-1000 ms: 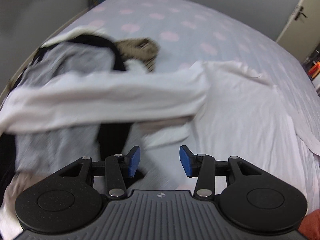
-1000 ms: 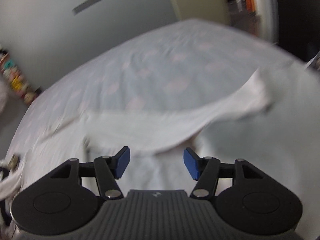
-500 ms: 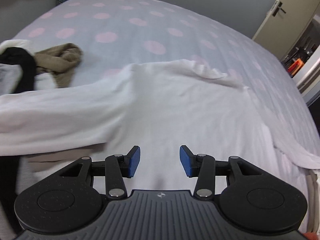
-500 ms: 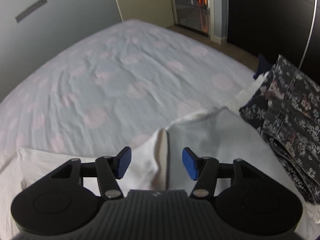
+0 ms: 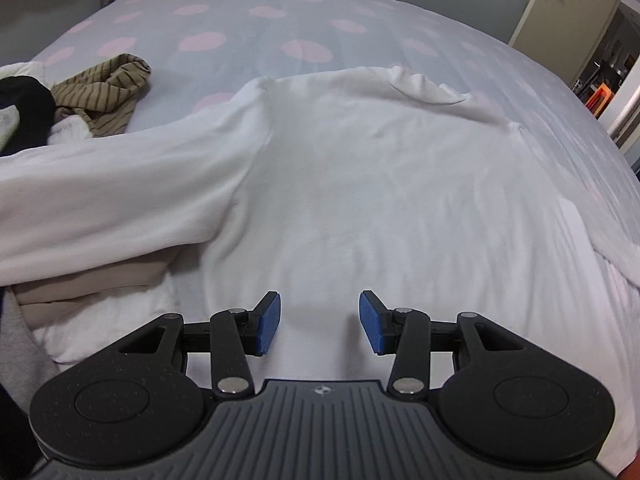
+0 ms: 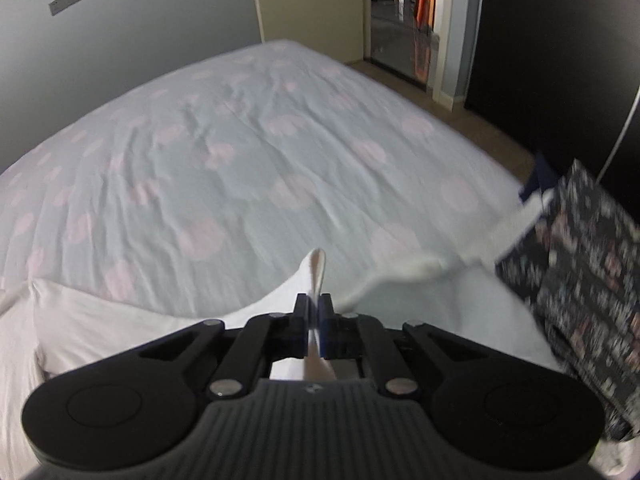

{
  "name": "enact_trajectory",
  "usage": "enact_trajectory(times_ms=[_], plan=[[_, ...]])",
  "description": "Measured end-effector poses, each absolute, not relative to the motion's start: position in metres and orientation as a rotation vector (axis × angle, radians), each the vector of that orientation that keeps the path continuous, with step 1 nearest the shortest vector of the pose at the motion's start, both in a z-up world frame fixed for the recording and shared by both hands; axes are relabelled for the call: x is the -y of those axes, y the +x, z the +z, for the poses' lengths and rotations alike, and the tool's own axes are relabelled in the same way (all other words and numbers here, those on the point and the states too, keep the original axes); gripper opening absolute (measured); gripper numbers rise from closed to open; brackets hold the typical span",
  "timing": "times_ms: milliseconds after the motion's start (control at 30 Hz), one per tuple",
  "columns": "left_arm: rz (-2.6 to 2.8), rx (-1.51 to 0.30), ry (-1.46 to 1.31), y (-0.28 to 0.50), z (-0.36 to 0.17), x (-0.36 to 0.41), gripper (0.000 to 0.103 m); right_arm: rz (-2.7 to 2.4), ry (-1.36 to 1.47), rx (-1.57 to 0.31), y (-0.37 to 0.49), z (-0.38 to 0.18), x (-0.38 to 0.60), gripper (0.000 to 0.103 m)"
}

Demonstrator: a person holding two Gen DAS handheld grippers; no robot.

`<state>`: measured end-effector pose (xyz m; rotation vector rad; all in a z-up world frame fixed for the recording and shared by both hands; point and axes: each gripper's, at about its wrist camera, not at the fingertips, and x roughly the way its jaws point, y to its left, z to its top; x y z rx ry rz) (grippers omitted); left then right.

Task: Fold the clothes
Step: 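Grasp the other sleeve cuff with the right gripper and lift it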

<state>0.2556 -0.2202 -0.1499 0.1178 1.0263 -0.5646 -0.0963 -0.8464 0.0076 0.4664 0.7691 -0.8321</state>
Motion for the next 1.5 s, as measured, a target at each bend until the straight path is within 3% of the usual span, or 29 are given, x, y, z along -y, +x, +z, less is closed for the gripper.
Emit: enact_trajectory(times_ms=[733, 967, 1500], plan=[[-0.609, -0.967, -0.036, 0.278, -0.138, 0.176, 0.041, -0.459, 0.079, -0.531, 0.194, 0.226, 0.586, 0.005], [-0.609, -0.967, -0.079, 0.286, -0.136, 0.166, 0.041, -0.298, 0.043, -0.539, 0.252, 0.225, 0.512, 0.005], [-0.597, -0.974, -0.138, 0.299, -0.139, 0.152, 0.041, -0.001, 0.042, -0.674, 0.320, 0.134, 0.395, 0.005]])
